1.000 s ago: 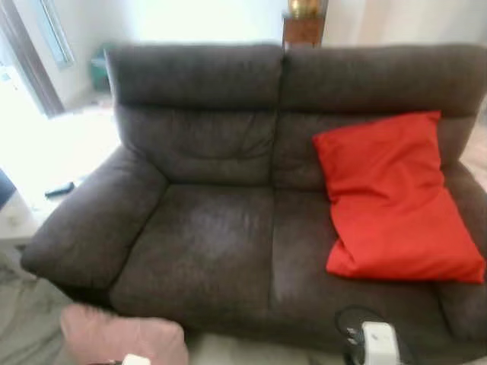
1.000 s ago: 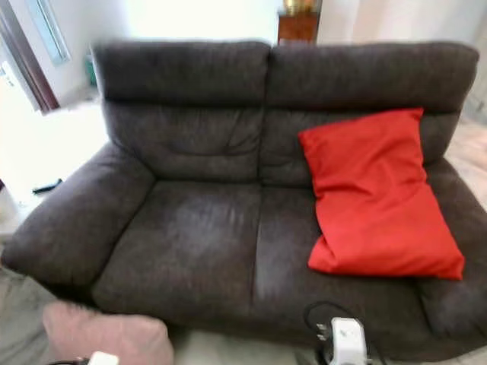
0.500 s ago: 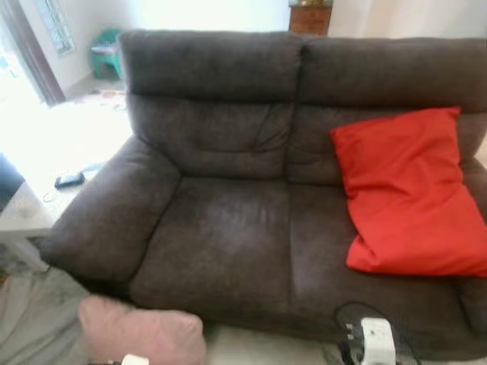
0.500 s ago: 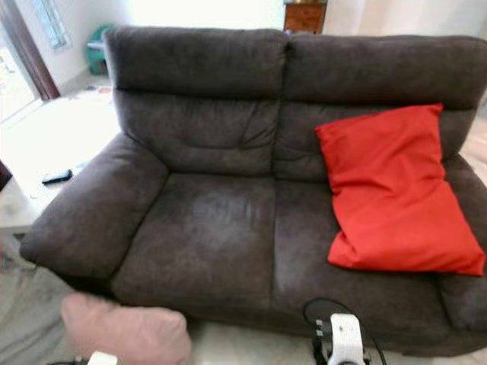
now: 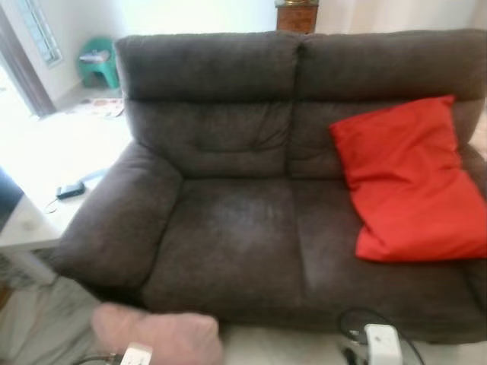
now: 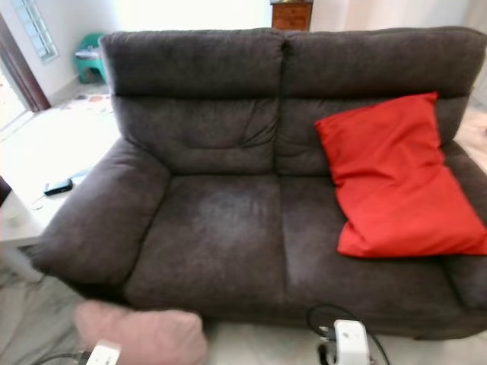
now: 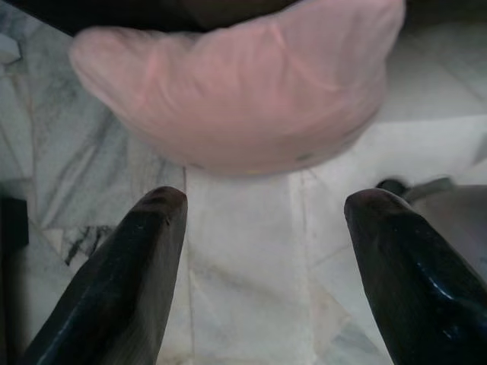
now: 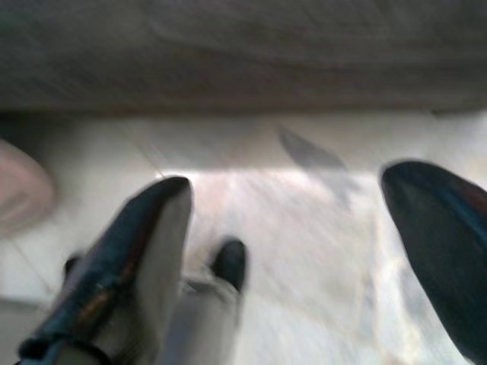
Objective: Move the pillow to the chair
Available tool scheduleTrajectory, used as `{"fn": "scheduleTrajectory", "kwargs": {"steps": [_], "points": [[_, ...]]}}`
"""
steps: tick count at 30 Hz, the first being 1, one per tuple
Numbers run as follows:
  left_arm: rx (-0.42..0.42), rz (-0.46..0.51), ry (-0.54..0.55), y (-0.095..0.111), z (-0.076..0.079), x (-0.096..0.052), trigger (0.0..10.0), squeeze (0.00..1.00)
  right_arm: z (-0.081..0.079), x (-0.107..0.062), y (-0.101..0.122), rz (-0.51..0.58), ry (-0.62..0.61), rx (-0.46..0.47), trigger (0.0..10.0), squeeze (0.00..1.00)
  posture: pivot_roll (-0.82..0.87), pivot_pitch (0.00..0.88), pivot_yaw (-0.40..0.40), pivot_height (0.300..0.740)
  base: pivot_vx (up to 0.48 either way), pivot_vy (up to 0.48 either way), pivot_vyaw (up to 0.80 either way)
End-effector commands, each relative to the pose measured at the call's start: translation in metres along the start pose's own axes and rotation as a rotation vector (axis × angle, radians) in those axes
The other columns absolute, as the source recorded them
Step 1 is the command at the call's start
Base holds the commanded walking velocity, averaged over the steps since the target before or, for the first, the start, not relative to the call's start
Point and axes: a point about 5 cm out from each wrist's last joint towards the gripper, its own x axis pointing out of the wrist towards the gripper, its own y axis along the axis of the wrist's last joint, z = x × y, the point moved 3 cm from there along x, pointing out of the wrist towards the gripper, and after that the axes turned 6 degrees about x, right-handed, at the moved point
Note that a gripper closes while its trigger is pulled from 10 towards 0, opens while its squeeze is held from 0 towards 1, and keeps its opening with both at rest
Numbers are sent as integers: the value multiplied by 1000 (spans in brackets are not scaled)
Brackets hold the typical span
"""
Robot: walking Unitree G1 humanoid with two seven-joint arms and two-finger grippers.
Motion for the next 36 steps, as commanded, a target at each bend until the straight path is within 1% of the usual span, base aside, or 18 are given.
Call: {"fn": "scheduleTrajectory", "kwargs": {"steps": [1, 3, 8, 10, 14, 18, 21, 27, 30, 32, 36], "points": [[11, -32, 5, -10, -5, -3, 10000, 0, -11, 2, 6, 24, 25, 9, 10000, 0, 10, 0, 56, 740, 0, 322, 475], [11, -28, 4, -10, -3, -3, 10000, 0, -10, 2, 7, 33, 27, 39, 10000, 0, 12, 0, 54, 740, 0, 317, 0], [9, -26, 2, -11, -1, -3, 10000, 0, -9, 2, 9, 37, 23, 22, 10000, 0, 14, 0, 51, 740, 0, 322, 0], [7, -23, 3, -10, -1, -3, 10000, 0, -10, 2, 11, 45, 28, 39, 10000, 0, 14, 3, 49, 740, 0, 319, 0], [4, -18, 3, -9, 0, -3, 10000, 0, -10, 3, 13, 52, 27, 13, 10000, 0, 15, 7, 48, 740, 0, 321, 0], [3, -12, 0, -8, 2, -3, 10000, 0, -10, 3, 15, 62, 27, 8, 10000, 0, 14, 11, 47, 740, 0, 322, 641], [0, -10, -1, -8, 3, -3, 10000, 0, -8, 3, 15, 64, 20, 28, 10000, 0, 16, 12, 46, 740, 0, 321, 467], [-5, -8, 1, -8, 4, -4, 10000, 0, -5, 3, 16, 71, -1, 50, 10000, 0, 18, 20, 45, 740, 0, 321, 0], [-7, -6, 2, -8, 3, -4, 10000, 0, -7, 3, 16, 69, 14, 49, 10000, 0, 18, 20, 45, 740, 0, 316, 0], [-5, -6, 2, -8, 3, -4, 10000, 0, -6, 3, 17, 76, 9, 73, 10000, 0, 18, 20, 45, 740, 0, 321, 0], [-5, 0, 3, -7, 2, -3, 10000, 0, -6, 3, 17, 76, 6, 77, 10000, 0, 22, 25, 46, 740, 0, 322, 0]]}}
